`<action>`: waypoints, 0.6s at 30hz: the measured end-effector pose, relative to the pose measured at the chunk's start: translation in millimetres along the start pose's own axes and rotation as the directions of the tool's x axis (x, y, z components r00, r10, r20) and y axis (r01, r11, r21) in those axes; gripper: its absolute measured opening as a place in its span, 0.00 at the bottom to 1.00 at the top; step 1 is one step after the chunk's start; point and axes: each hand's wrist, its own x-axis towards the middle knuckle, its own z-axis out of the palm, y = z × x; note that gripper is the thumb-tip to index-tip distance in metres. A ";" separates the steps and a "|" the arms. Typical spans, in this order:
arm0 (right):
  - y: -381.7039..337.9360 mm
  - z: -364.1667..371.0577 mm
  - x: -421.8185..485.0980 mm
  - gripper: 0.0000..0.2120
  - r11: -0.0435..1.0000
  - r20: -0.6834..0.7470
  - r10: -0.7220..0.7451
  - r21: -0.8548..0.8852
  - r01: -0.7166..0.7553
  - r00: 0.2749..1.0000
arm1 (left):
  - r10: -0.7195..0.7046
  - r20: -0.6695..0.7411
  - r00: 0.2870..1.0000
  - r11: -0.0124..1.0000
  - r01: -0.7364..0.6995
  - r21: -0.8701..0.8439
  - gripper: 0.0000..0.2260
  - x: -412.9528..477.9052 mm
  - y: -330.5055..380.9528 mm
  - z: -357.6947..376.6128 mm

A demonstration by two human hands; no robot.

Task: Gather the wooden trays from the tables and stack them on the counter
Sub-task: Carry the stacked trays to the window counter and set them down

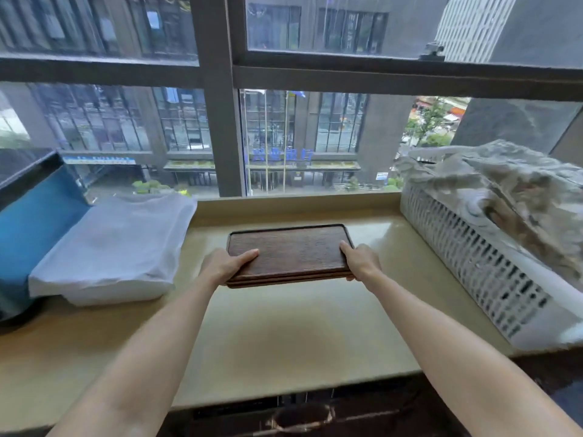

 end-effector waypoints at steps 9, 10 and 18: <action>-25.3 37.1 126.3 0.18 0.995 0.031 0.090 -0.049 -0.089 0.995 | -0.008 0.010 1.000 0.986 0.006 0.167 0.29 138.2 19.5 19.4; -25.1 41.3 136.6 0.17 0.994 0.036 0.099 -0.057 -0.097 0.994 | -0.014 0.017 1.000 0.982 0.011 0.186 0.30 148.7 19.7 22.0; -25.4 60.4 190.9 0.24 0.989 0.032 0.132 -0.075 -0.130 0.991 | -0.012 0.059 0.998 0.935 -0.009 0.355 0.30 201.4 26.3 35.5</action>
